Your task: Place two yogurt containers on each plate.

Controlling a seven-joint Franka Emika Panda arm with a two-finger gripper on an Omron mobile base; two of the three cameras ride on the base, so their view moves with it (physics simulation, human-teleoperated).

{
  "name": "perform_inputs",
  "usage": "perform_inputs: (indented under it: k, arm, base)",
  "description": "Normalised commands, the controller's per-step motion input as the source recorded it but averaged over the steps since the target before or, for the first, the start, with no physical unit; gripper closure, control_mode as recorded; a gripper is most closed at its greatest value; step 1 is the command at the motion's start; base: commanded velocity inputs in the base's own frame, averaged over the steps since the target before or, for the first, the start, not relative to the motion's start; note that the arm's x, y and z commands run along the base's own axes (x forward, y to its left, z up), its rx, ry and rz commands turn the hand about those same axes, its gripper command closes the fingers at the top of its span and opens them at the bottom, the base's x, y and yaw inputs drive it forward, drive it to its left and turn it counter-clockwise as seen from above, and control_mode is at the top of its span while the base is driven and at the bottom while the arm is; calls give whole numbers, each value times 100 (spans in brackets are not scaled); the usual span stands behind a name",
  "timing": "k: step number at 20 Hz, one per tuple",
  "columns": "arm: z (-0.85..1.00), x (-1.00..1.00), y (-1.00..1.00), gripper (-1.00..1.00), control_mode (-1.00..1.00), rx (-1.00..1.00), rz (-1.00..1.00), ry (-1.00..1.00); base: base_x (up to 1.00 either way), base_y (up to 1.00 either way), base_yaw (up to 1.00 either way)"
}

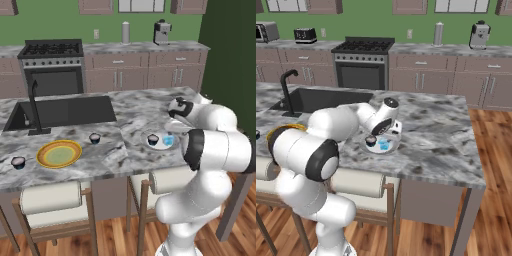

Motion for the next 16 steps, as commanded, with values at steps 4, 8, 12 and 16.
perform_inputs:
  k: [4,8,12,16]
  arm:
    - [7,-75,27,-100,-100,-5,-1,0]
    - [12,-59,30,-100,-100,-1,0,0]
    - [0,-52,32,-100,-100,0,0,1]
    - [1,-14,11,-100,-100,0,0,3]
  base:
    - [0,0,0]
    - [0,0,0]
    - [0,0,0]
    - [0,0,0]
